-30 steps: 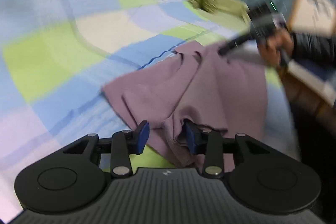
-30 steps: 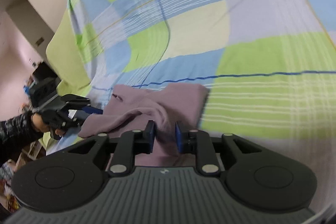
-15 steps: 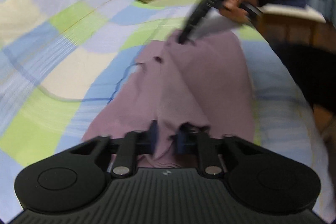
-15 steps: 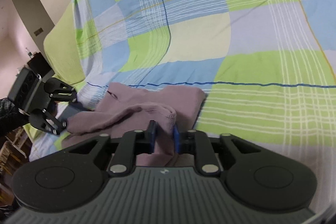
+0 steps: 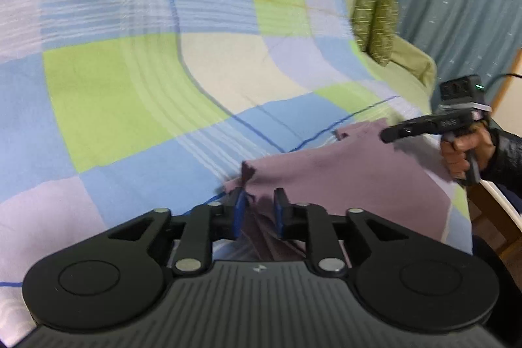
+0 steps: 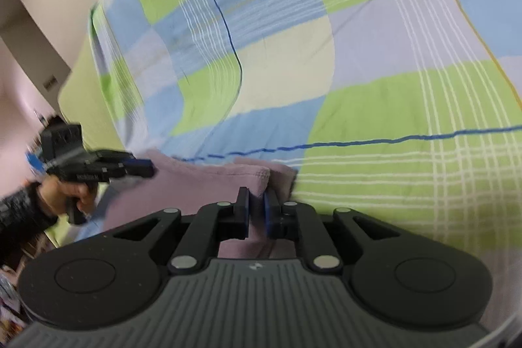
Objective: Fold clothes
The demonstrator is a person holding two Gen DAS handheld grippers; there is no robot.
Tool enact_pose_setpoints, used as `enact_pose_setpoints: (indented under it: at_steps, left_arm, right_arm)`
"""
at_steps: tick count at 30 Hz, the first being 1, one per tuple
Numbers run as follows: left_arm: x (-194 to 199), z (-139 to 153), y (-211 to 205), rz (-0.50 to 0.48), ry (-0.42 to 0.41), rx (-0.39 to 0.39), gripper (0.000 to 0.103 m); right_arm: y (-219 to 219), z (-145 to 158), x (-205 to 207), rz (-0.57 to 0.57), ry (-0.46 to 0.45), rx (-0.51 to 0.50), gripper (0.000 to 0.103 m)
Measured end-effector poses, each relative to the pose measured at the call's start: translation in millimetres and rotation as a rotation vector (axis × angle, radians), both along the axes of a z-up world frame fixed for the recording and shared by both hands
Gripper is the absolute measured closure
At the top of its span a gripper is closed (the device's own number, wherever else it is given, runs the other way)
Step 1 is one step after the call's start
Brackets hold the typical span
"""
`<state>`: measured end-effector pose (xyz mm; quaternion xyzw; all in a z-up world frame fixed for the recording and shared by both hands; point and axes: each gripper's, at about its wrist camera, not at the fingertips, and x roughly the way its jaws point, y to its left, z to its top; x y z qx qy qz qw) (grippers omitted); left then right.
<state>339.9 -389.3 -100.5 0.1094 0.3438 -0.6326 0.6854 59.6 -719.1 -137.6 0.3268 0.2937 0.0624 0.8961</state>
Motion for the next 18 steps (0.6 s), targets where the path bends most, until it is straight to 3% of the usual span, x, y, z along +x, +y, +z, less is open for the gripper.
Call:
enact_pose_setpoints:
  at_steps: [5, 13, 18]
  left_arm:
    - [4.5, -1.7, -11.2, 0.026, 0.042, -0.006, 0.074]
    - [11.7, -10.5, -26.3, 0.094, -0.023, 0.035, 0.080]
    - [10.7, -10.8, -20.9, 0.124, -0.054, 0.046, 0.081]
  right_arm:
    - [-2.3, -2.7, 2.4, -0.025, 0.000, 0.021, 0.094]
    - [5.3, 3.0, 12.7, -0.049, 0.032, -0.085, 0.099]
    - [0.7, 1.1, 8.2, -0.080, 0.018, -0.044, 0.099]
